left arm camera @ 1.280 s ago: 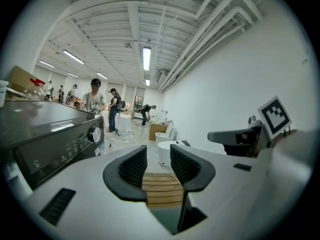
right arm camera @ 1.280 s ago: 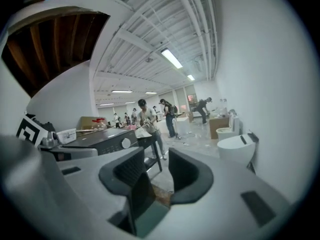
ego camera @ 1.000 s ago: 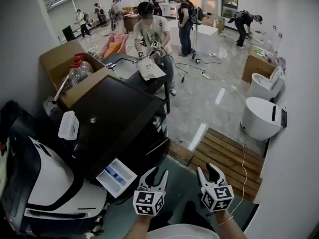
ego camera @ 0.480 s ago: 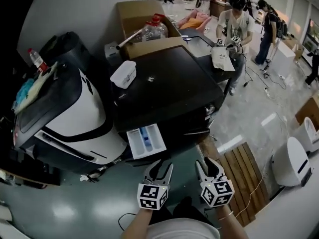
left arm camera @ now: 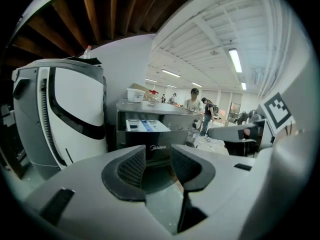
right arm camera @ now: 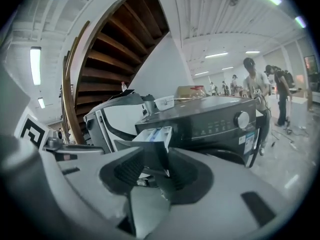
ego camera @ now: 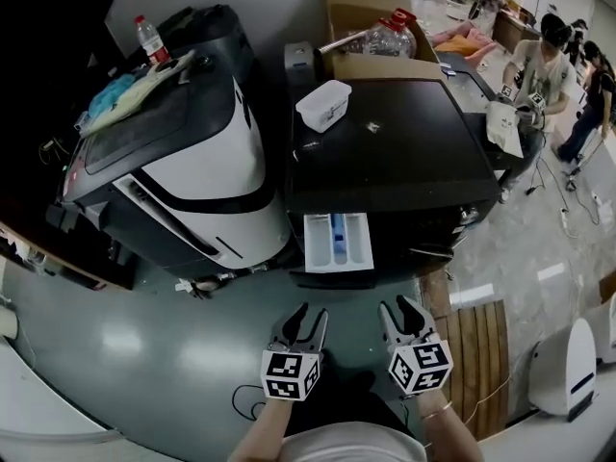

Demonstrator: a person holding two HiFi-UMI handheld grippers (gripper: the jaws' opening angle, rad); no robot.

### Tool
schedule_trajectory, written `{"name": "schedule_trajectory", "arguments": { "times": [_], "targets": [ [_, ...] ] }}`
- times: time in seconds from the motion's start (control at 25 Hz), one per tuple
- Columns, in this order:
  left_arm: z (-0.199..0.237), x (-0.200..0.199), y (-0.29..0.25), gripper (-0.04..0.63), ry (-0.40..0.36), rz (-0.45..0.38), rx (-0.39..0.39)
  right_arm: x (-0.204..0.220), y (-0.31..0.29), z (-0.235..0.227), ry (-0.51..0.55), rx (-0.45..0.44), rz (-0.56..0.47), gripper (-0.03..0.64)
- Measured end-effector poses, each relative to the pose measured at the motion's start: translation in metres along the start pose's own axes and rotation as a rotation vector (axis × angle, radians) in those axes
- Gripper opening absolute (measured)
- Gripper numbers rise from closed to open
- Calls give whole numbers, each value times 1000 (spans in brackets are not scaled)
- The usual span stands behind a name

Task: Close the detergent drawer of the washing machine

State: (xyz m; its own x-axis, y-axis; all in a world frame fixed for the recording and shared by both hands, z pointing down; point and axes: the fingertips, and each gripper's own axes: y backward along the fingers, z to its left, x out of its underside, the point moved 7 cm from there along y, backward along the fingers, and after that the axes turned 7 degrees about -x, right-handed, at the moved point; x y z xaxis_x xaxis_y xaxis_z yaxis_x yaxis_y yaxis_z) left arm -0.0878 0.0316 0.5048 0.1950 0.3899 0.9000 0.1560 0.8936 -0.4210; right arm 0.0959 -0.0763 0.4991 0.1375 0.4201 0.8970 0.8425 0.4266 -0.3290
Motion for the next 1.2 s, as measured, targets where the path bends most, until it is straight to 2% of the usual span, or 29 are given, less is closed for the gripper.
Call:
{"name": "schedule_trajectory", "arguments": {
  "times": [0.16,0.36,0.56,0.84,1.2],
  "targets": [
    [21,6,5,133,28,4,-47,5,-16,4,8,2,23,137],
    [43,7,-4,133,34,6,-64,9,-34,3,25,47,55,137],
    [58,13,-22,133,44,23,-57,19,-44,-3,16,113,73,138],
    [72,18,-45,162,44,38,-17,29,-60,-8,9,122,96,138],
    [77,23,-59,183,44,53,14,25,-77,-6,-3,148,71,138]
  ]
}}
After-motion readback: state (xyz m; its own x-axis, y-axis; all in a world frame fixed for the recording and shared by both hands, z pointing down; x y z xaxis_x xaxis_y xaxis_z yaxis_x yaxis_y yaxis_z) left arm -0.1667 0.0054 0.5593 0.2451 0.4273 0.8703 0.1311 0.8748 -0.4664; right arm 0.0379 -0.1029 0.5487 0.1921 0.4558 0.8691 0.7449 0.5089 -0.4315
